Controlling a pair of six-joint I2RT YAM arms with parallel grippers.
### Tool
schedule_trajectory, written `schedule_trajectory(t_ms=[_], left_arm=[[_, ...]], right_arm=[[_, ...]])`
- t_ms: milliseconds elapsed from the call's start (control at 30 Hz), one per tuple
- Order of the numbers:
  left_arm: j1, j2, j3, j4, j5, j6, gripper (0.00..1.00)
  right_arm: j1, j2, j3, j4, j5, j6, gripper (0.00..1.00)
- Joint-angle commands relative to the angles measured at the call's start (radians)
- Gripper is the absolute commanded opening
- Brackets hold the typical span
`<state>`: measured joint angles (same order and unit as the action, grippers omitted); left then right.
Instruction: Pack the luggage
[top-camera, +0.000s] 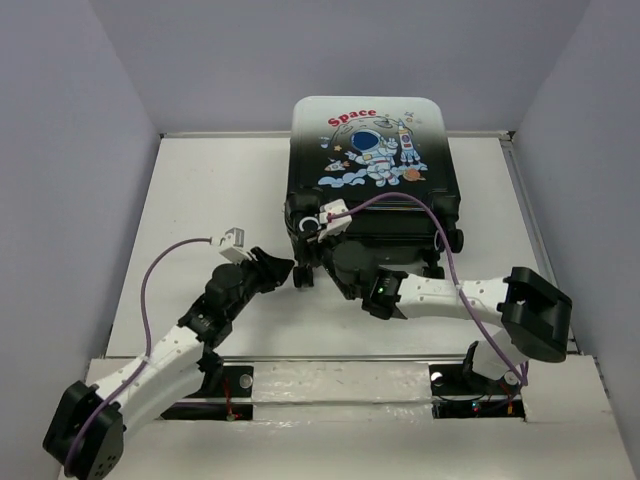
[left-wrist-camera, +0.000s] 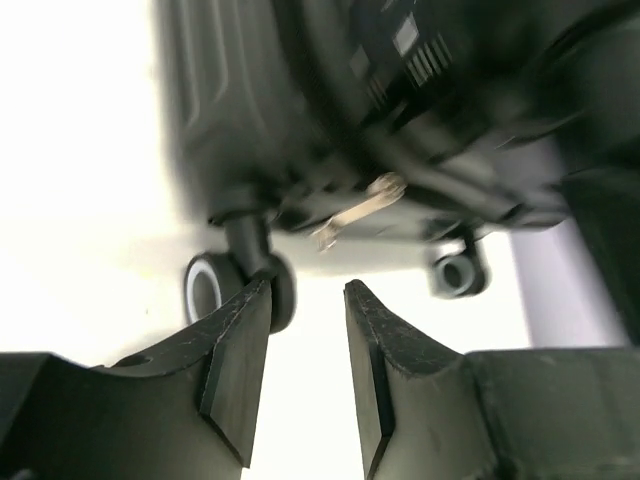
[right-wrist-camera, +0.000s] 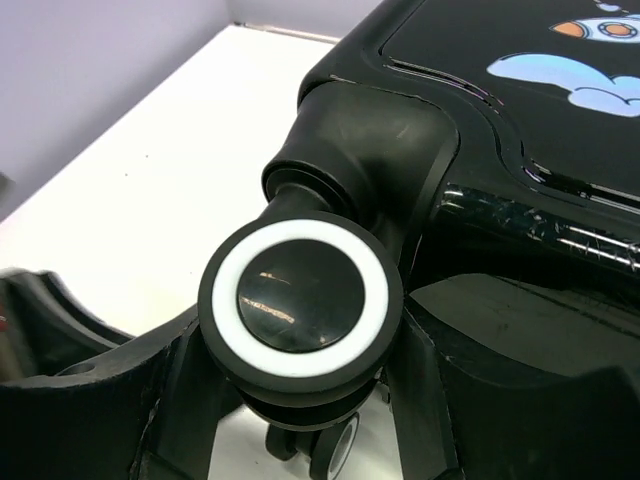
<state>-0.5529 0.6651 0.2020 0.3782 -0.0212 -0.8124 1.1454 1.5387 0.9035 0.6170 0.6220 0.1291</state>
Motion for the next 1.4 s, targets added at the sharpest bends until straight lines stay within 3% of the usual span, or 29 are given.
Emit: schedule_trajectory(t_ms=[0,300,433,667,833,967,1033,1167,1267,1367], left_arm=[[-0.088,0.138,0.028,0.200,-0.091,0.120,0.47],[-0.147,0.350,0.146,0.310,-0.154,0.234,0.53],[-0.147,0.436,0.168,0.364,-0.241,0.254,0.54],[-0.159,0.544,0.214,0.462,-0.259,0.286,0.52],[-0.196,0.561,0.228,0.484,-0.386,0.253,0.45],[-0.196,0.545,0.237,0.456,-0.454,0.229,0.29],[-0.196,0.536,0.241,0.436,-0.471,0.231,0.28],[-0.200,0.544,0.257,0.436,-0.430,0.265,0.34],[-0.209,0.554,0.278,0.432,-0.424,0.291,0.51],[-0.216,0.547,0.286,0.412,-0.428,0.298,0.59]], right_arm=[[-0.010,-0.081,0.150,-0.015,-0.091,0.047,0.07],[-0.010,-0.072,0.186,-0.065,-0.169,0.084,0.07],[-0.010,-0.068,0.186,-0.068,-0.195,0.109,0.07],[-0.010,-0.071,0.178,-0.066,-0.261,0.139,0.07],[-0.010,-0.068,0.150,-0.046,-0.309,0.159,0.07],[-0.001,-0.081,0.114,-0.036,-0.303,0.173,0.07],[-0.001,-0.091,0.089,-0.036,-0.306,0.182,0.07],[-0.001,-0.097,0.067,-0.030,-0.297,0.193,0.07],[0.008,-0.098,0.061,-0.028,-0.306,0.198,0.07],[0.008,-0.104,0.055,-0.031,-0.301,0.199,0.07]])
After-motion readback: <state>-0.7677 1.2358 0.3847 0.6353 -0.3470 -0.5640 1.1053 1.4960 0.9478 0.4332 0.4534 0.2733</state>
